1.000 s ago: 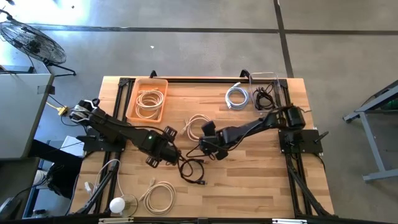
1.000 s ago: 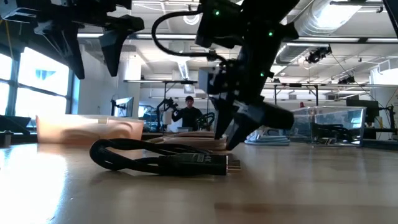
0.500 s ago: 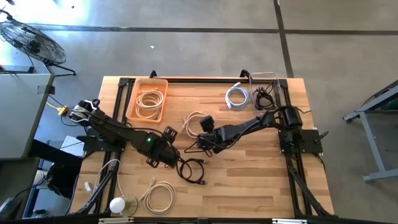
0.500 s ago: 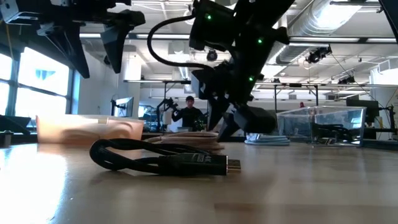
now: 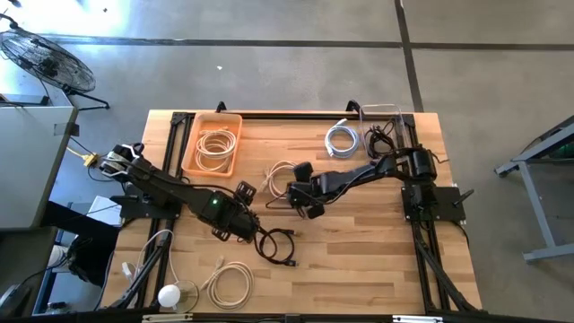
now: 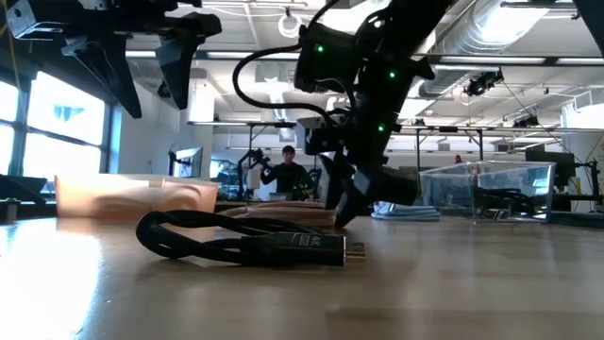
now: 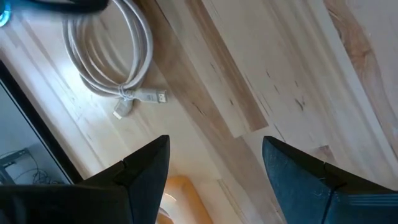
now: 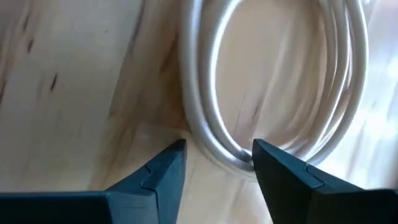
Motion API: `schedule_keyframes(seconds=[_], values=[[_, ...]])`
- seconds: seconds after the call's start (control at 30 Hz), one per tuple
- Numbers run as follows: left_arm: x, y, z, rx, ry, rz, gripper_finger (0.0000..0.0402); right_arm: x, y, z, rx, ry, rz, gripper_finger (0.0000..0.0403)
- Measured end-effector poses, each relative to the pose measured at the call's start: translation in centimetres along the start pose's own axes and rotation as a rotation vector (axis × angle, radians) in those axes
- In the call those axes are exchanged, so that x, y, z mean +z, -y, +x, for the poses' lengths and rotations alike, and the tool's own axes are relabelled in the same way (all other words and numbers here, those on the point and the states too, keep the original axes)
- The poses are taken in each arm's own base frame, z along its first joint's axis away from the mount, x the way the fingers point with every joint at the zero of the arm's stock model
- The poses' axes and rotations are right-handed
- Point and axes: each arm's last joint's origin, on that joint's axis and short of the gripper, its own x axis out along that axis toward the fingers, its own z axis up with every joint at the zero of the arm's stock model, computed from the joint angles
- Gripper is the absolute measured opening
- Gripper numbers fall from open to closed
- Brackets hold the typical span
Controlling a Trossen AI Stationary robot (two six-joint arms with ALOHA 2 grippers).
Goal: Sort HDMI cables
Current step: Put the brown HDMI cable into the orange bin
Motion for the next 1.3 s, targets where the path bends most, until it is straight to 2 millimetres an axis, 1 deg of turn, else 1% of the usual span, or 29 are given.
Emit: schedule_keyframes(seconds=[0.07,0.13,0.2,0.27,0.3,0.43,0.6,0.77,0.83,0.9,1.0,1.17,1.23,1.3], values=[[0.1,0.0,0.0,0.002,0.007,-0.005,0.0250,-0.5,0.2,0.4,0.029,-0.004,0.052,0.0165],[0.2,-0.1,0.0,0.006,0.020,-0.012,0.0250,-1.1,0.2,0.7,0.042,-0.021,0.086,0.0138],[0.3,-0.1,0.0,0.016,0.030,-0.013,0.0250,-1.6,0.1,1.1,0.051,-0.031,0.110,0.0094],[0.3,-0.2,0.0,0.042,0.028,-0.014,0.0250,-1.8,0.2,1.3,0.048,-0.031,0.136,0.0037],[0.4,-0.2,0.0,0.055,0.028,-0.015,0.0250,-1.8,0.1,1.3,0.045,-0.030,0.143,0.0021],[0.4,-0.4,0.0,0.117,0.025,-0.019,0.0250,-1.3,-0.7,1.1,0.012,-0.007,0.147,0.0013],[0.4,-0.6,-0.1,0.197,0.018,-0.025,0.0250,0.3,-2.3,-0.1,0.003,0.044,0.103,0.0009],[0.7,-0.9,-0.1,0.274,0.025,-0.016,0.0250,1.6,-4.3,-2.6,0.049,0.135,0.054,0.0008],[0.8,-0.9,-0.2,0.297,0.039,-0.018,0.0250,2.1,-5.0,-4.1,0.015,0.174,0.041,0.0008],[1.0,-0.8,-0.2,0.319,0.048,-0.004,0.0250,2.4,-5.4,-6.1,-0.017,0.223,0.034,0.0008],[1.3,0.0,0.1,0.358,0.071,0.033,0.0250,2.8,-6.0,-8.9,-0.036,0.299,0.047,0.0008],[1.6,1.5,0.5,0.463,0.097,0.106,0.0250,2.7,-6.6,-13.2,-0.029,0.417,0.060,0.0008],[1.8,1.9,0.6,0.500,0.113,0.117,0.0250,2.6,-6.6,-14.5,-0.022,0.456,0.075,0.0008],[2.0,2.2,0.4,0.530,0.124,0.132,0.0250,2.5,-6.8,-15.4,-0.008,0.480,0.077,0.0008]])
